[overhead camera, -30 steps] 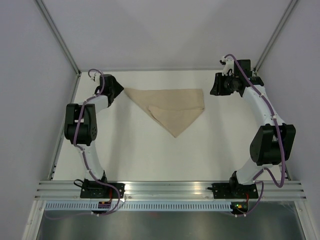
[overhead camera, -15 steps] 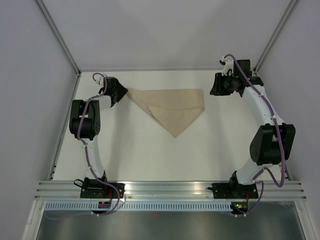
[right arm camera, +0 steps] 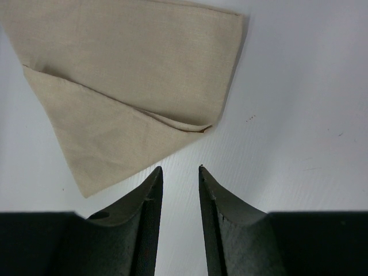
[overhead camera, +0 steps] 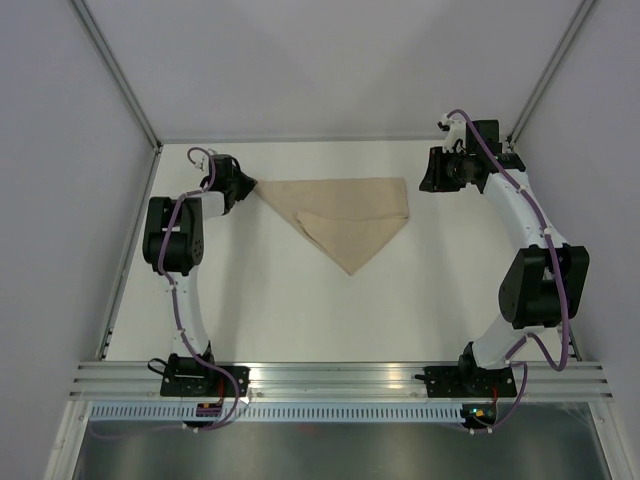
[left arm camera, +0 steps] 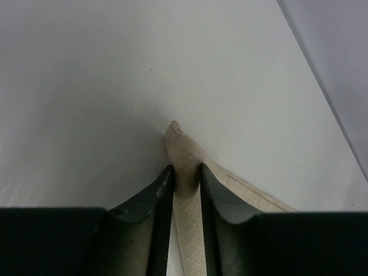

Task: Fold the napkin, place the utensils inside, and roll it up
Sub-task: Fold the napkin at the center of the board, then adjust the napkin at the center of the board.

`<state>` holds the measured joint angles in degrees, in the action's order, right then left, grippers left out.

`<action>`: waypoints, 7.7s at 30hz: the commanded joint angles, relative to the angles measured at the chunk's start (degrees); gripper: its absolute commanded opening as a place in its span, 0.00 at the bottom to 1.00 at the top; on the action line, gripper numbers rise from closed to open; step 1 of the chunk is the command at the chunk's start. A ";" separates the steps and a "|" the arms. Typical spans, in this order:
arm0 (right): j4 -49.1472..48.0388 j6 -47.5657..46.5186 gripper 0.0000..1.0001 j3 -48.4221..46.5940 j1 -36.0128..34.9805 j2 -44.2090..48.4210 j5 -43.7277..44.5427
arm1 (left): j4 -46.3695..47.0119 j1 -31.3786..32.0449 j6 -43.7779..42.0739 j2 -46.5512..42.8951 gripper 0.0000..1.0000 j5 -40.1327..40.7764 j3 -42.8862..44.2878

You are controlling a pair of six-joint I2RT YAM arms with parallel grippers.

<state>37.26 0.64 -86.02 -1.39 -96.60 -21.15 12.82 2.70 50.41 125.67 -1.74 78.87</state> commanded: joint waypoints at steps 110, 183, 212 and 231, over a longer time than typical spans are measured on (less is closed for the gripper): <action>3.53 -5.22 0.18 3.40 -16.98 -4.48 3.83 | 13.90 16.37 -43.82 -20.64 0.02 -38.68 -7.76; -1.04 -4.95 0.13 7.26 -17.16 -11.42 18.24 | 1.88 24.29 -42.68 -21.53 0.62 2.95 -10.60; -3.60 -3.37 0.11 -6.33 -14.35 -27.06 23.25 | -15.90 20.42 -33.89 -6.92 0.21 2.00 -0.90; 1.68 -9.34 0.12 -31.49 -14.61 -40.16 21.32 | -10.71 24.46 -23.87 -18.17 0.17 4.00 -20.50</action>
<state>37.04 -7.60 -114.26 -15.94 -136.40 -0.25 2.72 26.70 22.48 109.56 0.12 62.15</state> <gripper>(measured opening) 0.120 0.174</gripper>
